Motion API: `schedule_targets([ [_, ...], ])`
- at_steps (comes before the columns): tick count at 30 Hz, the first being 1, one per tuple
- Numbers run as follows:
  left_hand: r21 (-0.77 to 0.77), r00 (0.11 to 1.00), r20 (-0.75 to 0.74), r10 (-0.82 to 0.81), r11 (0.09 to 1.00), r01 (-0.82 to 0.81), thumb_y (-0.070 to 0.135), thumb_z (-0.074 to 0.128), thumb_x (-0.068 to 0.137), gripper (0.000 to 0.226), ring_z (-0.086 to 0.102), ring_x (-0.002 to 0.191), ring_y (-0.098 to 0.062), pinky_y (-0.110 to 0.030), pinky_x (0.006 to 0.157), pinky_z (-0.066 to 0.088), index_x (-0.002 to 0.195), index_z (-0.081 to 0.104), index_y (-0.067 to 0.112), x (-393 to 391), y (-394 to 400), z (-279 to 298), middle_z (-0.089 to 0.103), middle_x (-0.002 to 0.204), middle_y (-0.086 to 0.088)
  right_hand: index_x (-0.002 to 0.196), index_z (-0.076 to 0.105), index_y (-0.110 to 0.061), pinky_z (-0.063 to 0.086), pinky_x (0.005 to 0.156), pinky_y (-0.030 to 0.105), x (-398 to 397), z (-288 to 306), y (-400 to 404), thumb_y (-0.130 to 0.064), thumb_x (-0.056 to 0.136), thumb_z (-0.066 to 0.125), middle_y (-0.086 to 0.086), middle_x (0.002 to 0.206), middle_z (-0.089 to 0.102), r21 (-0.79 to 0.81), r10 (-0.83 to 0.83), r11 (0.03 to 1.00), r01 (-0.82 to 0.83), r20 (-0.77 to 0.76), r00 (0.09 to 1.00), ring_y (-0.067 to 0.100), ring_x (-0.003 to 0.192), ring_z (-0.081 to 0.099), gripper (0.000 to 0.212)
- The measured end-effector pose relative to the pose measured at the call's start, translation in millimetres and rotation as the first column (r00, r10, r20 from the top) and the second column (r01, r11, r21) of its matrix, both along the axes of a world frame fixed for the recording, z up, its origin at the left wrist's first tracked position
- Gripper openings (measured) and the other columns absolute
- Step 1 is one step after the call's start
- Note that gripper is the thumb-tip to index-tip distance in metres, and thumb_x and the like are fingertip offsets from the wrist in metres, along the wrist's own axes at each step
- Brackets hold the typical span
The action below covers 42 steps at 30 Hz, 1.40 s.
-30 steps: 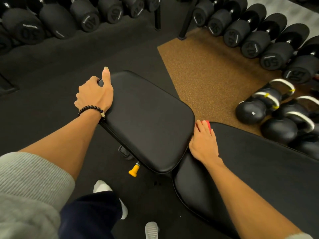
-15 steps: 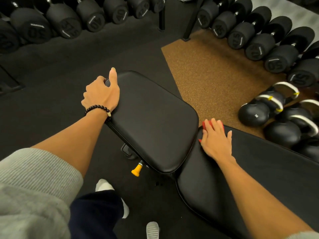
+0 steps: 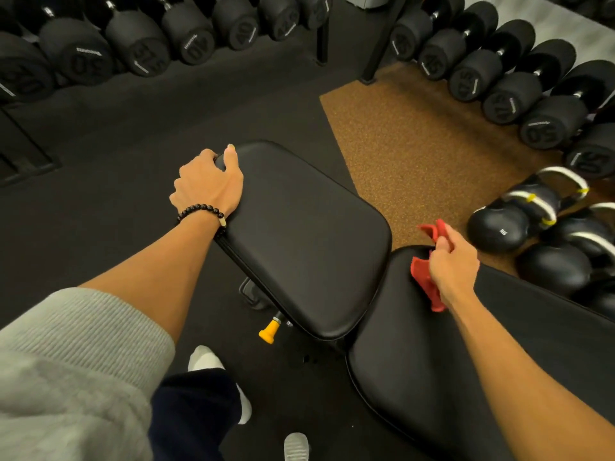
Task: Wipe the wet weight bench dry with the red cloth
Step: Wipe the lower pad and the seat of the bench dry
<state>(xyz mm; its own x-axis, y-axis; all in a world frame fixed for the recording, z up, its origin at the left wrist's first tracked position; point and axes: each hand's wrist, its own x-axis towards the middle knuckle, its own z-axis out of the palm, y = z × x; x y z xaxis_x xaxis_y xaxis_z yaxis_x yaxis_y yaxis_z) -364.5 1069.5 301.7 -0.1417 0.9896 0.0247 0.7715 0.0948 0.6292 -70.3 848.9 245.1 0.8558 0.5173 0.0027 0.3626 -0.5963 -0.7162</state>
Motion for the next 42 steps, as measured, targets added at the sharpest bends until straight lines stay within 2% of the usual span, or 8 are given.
schedule_targets([
  [6, -0.117, 0.996, 0.065, -0.061, 0.991, 0.069, 0.053, 0.025, 0.101, 0.050, 0.054, 0.101, -0.034, -0.043, 0.086, 0.039, 0.097, 0.059, 0.017, -7.8, 7.3, 2.3, 0.058, 0.102, -0.006, 0.139, 0.055, -0.030, 0.035, 0.107, 0.013, -105.4, 36.0, 26.2, -0.016, 0.103, 0.047, -0.018, 0.137, 0.056, 0.282, 0.420, 0.872, -0.401, -0.009, 0.907, -0.010, 0.124, 0.049, 0.039],
  [11, -0.237, 0.958, 0.251, -0.136, 0.951, 0.198, 0.050, 0.043, 0.097, 0.049, 0.061, 0.097, -0.033, -0.035, 0.087, 0.048, 0.079, 0.060, 0.009, -37.8, 31.8, 8.1, 0.064, 0.089, -0.007, 0.145, 0.051, -0.015, 0.027, 0.119, 0.032, -182.2, -6.8, -13.8, -0.019, 0.099, 0.047, 0.001, 0.157, 0.039, -0.068, 0.801, 0.515, -0.854, 0.393, 0.452, 0.020, 0.149, 0.028, 0.047],
  [16, -0.305, 0.926, 0.375, -0.037, 0.939, 0.161, 0.044, 0.057, 0.093, 0.036, 0.070, 0.073, -0.014, -0.029, 0.063, 0.049, 0.087, 0.073, 0.013, -62.4, 45.5, 17.0, 0.075, 0.085, 0.001, 0.156, 0.029, -0.025, 0.026, 0.117, 0.040, -225.5, 12.1, 45.3, -0.031, 0.093, 0.046, 0.000, 0.164, 0.024, -0.476, 0.859, 0.334, -0.813, 0.509, 0.056, 0.026, 0.151, 0.018, 0.066],
  [23, -0.231, 0.907, 0.422, -0.012, 0.965, 0.121, 0.055, 0.049, 0.092, 0.042, 0.071, 0.077, -0.015, -0.031, 0.067, 0.053, 0.087, 0.071, 0.019, -59.9, 39.9, 32.8, 0.075, 0.083, 0.003, 0.154, 0.024, -0.041, 0.011, 0.118, 0.063, -224.3, 47.7, 192.6, -0.055, 0.100, 0.034, -0.010, 0.164, 0.018, -0.282, 0.793, 0.596, -0.752, 0.350, 0.498, 0.019, 0.153, 0.003, 0.056],
  [29, -0.324, 0.912, 0.402, -0.078, 0.920, 0.222, 0.065, 0.032, 0.096, 0.059, 0.070, 0.084, -0.015, -0.033, 0.077, 0.054, 0.103, 0.067, 0.018, -57.2, 37.9, 42.1, 0.075, 0.090, 0.000, 0.151, 0.036, -0.023, 0.024, 0.116, 0.054, -139.6, 27.6, 165.4, -0.035, 0.105, 0.024, 0.007, 0.151, 0.045, -0.222, 0.398, 0.908, -0.355, 0.193, 0.897, 0.030, 0.141, 0.035, 0.050],
  [32, -0.339, 0.927, 0.365, -0.089, 0.914, 0.222, 0.073, 0.025, 0.091, 0.075, 0.070, 0.086, -0.023, -0.038, 0.084, 0.057, 0.099, 0.069, 0.013, -51.5, 34.3, 50.2, 0.074, 0.091, -0.006, 0.145, 0.042, -0.016, 0.033, 0.108, 0.051, -163.2, 35.6, 180.0, -0.026, 0.099, 0.021, 0.009, 0.142, 0.051, -0.185, 0.429, 0.902, -0.389, 0.304, 0.851, 0.034, 0.129, 0.044, 0.052],
  [38, -0.260, 0.943, 0.251, -0.217, 0.924, 0.281, 0.070, 0.024, 0.094, 0.066, 0.061, 0.093, -0.027, -0.037, 0.081, 0.045, 0.078, 0.057, 0.015, -36.0, 29.4, 50.2, 0.066, 0.091, -0.006, 0.152, 0.033, -0.018, 0.017, 0.121, 0.052, -261.9, 41.8, 152.9, -0.026, 0.094, 0.038, 0.003, 0.162, 0.025, -0.317, 0.823, 0.529, -0.787, 0.417, 0.385, 0.032, 0.152, 0.010, 0.059],
  [42, -0.248, 0.892, 0.366, -0.265, 0.896, 0.368, 0.074, 0.038, 0.087, 0.058, 0.055, 0.118, -0.016, -0.037, 0.104, 0.041, 0.120, 0.061, 0.032, -24.1, 26.8, 34.9, 0.061, 0.125, 0.007, 0.160, 0.010, -0.029, 0.006, 0.124, 0.046, -236.0, 22.1, 66.2, -0.034, 0.104, 0.034, -0.004, 0.168, 0.006, -0.302, 0.834, 0.526, -0.795, 0.366, 0.413, 0.020, 0.154, -0.006, 0.061],
])
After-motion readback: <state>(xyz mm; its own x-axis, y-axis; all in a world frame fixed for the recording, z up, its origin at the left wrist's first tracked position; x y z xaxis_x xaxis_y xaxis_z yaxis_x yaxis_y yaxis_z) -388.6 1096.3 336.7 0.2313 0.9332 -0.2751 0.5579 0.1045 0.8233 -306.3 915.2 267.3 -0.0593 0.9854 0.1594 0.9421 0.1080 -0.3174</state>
